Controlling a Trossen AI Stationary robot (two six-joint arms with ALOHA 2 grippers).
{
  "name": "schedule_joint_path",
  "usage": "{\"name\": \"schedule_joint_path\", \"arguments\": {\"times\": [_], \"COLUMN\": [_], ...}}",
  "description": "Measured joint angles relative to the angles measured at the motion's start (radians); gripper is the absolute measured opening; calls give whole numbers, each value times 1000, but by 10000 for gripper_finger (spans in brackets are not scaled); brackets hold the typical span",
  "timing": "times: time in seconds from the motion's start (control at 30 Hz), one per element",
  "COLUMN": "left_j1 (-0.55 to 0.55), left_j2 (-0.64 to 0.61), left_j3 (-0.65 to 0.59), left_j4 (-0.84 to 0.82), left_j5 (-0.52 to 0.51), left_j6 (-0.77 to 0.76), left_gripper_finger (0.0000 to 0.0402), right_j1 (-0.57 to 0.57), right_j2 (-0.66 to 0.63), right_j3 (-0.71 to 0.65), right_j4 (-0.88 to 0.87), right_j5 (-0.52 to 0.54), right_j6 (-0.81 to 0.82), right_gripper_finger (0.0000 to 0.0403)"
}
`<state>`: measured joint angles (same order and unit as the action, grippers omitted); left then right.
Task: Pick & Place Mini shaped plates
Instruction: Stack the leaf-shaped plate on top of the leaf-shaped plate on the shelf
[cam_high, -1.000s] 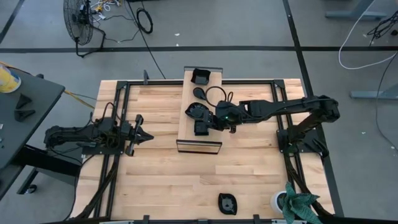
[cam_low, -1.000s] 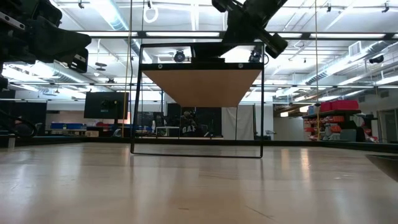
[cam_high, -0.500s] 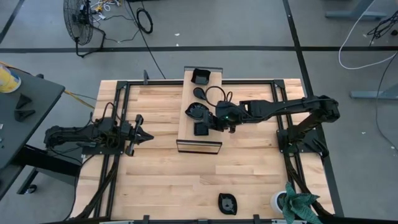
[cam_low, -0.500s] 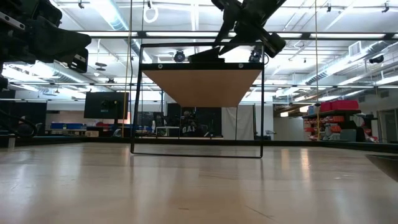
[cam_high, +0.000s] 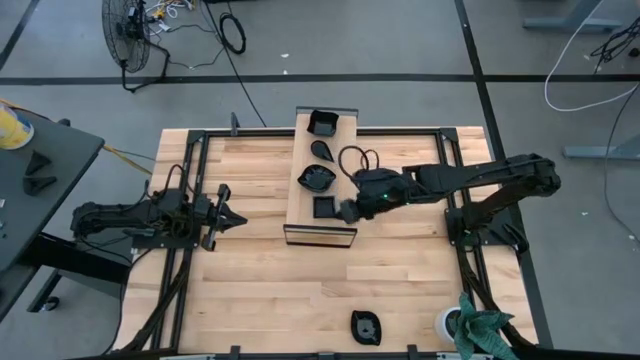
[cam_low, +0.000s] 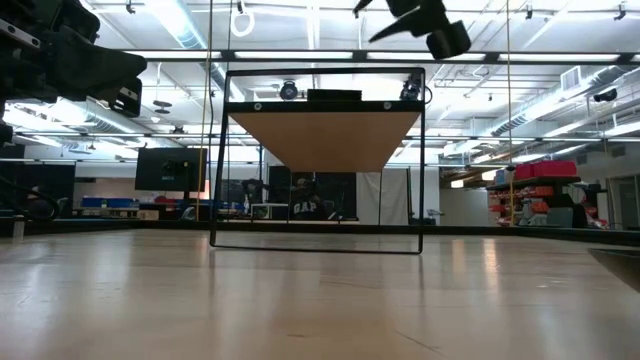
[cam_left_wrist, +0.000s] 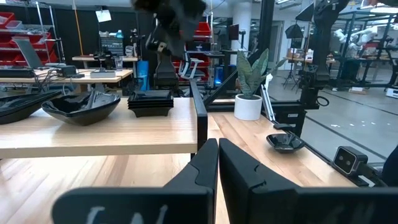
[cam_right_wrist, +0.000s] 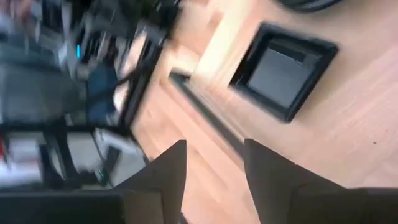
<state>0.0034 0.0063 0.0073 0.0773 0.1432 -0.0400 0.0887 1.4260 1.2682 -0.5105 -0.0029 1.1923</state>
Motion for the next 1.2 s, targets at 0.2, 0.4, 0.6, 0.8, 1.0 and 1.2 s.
{"name": "schedule_joint_path", "arguments": {"times": [0.2,0.4,0.6,0.8,1.0,1.2], "left_j1": [0,0,0,0,0,0], "left_j2": [0,0,0,0,0,0], "left_j3": [0,0,0,0,0,0], "left_j4": [0,0,0,0,0,0], "left_j5": [0,0,0,0,0,0], "left_j6": [0,0,0,0,0,0], "left_gripper_finger": [18,18,18,18,18,18], "right_j1": [59,129,197,276,376,443], "right_j2": [-6,-6,-6,-5,-4,-4], "right_j3": [0,0,0,0,-86,-211], "right_j4": [-55,-142,-203,-202,-73,80], "right_j5": [-94,-102,-91,-77,-20,3], "right_j6": [-317,-607,-790,-838,-807,-690], "right_gripper_finger": [160,160,160,160,160,160]}}
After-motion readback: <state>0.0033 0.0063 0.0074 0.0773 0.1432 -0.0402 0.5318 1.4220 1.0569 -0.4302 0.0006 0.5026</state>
